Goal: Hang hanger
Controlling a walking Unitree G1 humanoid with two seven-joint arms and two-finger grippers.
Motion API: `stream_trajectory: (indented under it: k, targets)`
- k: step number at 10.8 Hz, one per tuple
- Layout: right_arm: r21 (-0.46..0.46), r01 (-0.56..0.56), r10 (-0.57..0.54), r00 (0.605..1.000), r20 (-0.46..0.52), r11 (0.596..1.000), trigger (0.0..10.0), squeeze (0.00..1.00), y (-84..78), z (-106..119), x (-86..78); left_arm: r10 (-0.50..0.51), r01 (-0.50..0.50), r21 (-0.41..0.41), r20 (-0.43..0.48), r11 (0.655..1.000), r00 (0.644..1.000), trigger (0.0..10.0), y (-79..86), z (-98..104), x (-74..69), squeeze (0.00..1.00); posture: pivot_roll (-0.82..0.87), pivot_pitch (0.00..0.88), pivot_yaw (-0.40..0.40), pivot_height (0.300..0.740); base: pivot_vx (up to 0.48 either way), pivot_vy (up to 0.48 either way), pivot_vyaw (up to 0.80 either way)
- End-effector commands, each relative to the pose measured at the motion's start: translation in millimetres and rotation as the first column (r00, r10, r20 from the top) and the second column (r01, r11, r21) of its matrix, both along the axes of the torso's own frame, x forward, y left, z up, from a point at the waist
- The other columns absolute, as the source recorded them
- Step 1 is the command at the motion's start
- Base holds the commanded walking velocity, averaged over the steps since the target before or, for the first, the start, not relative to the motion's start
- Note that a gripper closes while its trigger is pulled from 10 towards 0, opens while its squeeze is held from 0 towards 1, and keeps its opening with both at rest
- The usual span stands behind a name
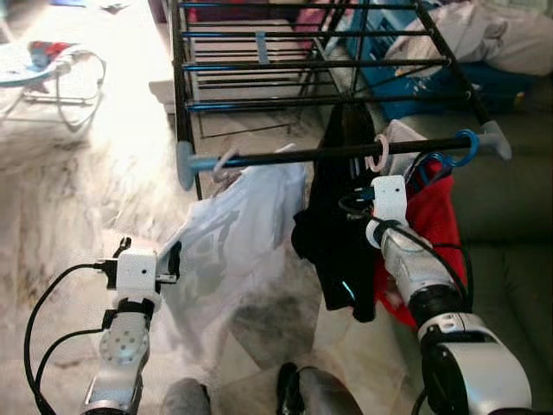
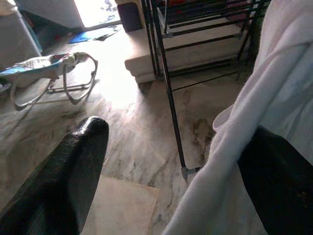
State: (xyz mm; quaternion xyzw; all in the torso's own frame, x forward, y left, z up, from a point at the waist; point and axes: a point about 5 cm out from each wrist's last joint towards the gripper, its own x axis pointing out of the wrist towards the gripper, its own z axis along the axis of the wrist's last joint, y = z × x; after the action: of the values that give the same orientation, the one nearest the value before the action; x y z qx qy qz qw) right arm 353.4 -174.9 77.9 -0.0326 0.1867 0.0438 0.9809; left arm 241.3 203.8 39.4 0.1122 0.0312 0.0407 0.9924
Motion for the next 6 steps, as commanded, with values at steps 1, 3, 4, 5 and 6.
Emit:
stream_trajectory:
  k: [1,3,4,5,6]
  targets:
    - [0.015,0.019,-0.016,0.990,-0.140,1.000,10.0,0.00,-5.2,-27,-15.0,0.007,-0.007,0.006,-0.010,1.000,1.000,10.0,1.1,-2,-2.9,0.00,0.02,0.154,-0.083,0.740,0.000,0.000,0.00]
    - [0.029,-0.036,0.041,0.983,-0.176,0.999,10.0,0.00,-0.1,-38,-23.6,0.000,0.000,0.009,-0.008,1.000,1.000,10.0,0.0,-1,-0.9,0.00,0.02,0.154,-0.082,0.740,0.000,0.000,0.00]
    - [0.036,-0.090,0.095,0.981,-0.172,0.995,10.0,0.00,4.5,-41,-26.9,0.000,0.000,0.012,-0.006,1.000,1.000,10.0,0.3,-1,-0.1,0.00,0.03,0.154,-0.081,0.740,0.000,0.000,0.00]
    - [0.006,-0.143,0.143,0.978,-0.155,0.990,10.0,0.00,8.8,-41,-28.8,0.002,-0.002,0.013,-0.006,1.000,1.000,10.0,0.7,-1,0.3,0.00,0.03,0.152,-0.080,0.740,0.000,0.000,0.00]
    - [-0.003,-0.160,0.158,0.978,-0.139,0.987,10.0,0.00,11.0,-40,-28.7,0.002,-0.002,0.014,-0.007,1.000,1.000,10.0,0.9,-1,0.0,0.00,0.03,0.152,-0.080,0.740,0.000,0.000,0.00]
